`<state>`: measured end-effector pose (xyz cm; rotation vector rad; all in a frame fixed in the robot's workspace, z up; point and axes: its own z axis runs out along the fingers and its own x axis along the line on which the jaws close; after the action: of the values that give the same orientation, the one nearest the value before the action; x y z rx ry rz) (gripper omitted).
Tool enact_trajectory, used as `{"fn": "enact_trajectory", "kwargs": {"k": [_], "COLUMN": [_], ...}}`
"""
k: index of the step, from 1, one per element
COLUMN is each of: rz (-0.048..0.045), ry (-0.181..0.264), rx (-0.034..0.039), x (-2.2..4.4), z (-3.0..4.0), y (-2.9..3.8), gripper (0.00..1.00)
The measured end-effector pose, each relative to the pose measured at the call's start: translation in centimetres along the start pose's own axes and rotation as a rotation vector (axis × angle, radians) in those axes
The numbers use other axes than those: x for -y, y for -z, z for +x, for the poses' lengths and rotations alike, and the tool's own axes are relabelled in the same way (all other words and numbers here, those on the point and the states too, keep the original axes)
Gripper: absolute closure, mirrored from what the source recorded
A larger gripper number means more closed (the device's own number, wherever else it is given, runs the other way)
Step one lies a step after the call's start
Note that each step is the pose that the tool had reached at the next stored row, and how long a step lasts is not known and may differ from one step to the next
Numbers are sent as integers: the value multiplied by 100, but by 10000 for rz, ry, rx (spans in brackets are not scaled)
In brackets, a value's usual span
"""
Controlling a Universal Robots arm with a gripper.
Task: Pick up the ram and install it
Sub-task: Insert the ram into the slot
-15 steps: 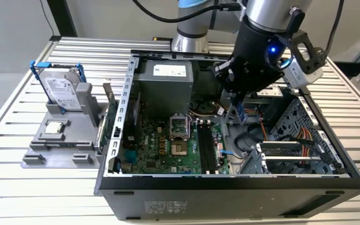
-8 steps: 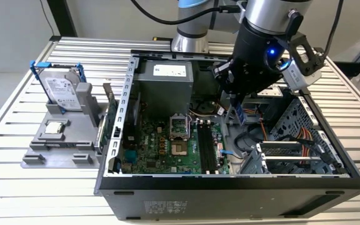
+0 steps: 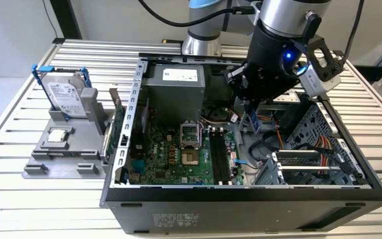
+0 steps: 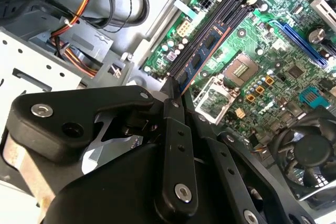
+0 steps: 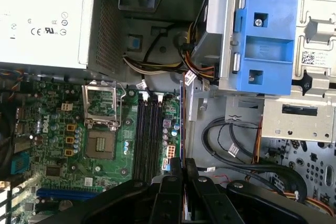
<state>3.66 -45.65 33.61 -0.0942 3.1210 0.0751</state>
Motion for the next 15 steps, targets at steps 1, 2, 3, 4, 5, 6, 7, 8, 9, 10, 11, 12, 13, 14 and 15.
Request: {"fn": "enact_trajectory", "kwargs": {"k": [1,2,3,4,5,6,7,8,9,10,11,12,13,14,15], "rz": [0,0,0,-1,-2,-6,-3,1,2,3,7,10,11,15,16], "ry": [0,1,1,1,0,0,-6,-51,-145,-278,-432,-538,-585,-586,-587], "rx": [-1,-1,-1,-1,0,1,0,1,7,13,20,24,27,28,28], "x": [0,0,0,0,0,0,0,1,1,2,2,3,3,3,3], "z": [0,0,0,0,0,0,0,0,0,0,1,1,1,1,1], "y": [0,0,0,0,-4,-11,-14,-17,-22,-30,-40,-49,-55,-57,-57], "gripper": [100,100,100,100,100,100,100,100,100,100,100,100,100,100,100]}}
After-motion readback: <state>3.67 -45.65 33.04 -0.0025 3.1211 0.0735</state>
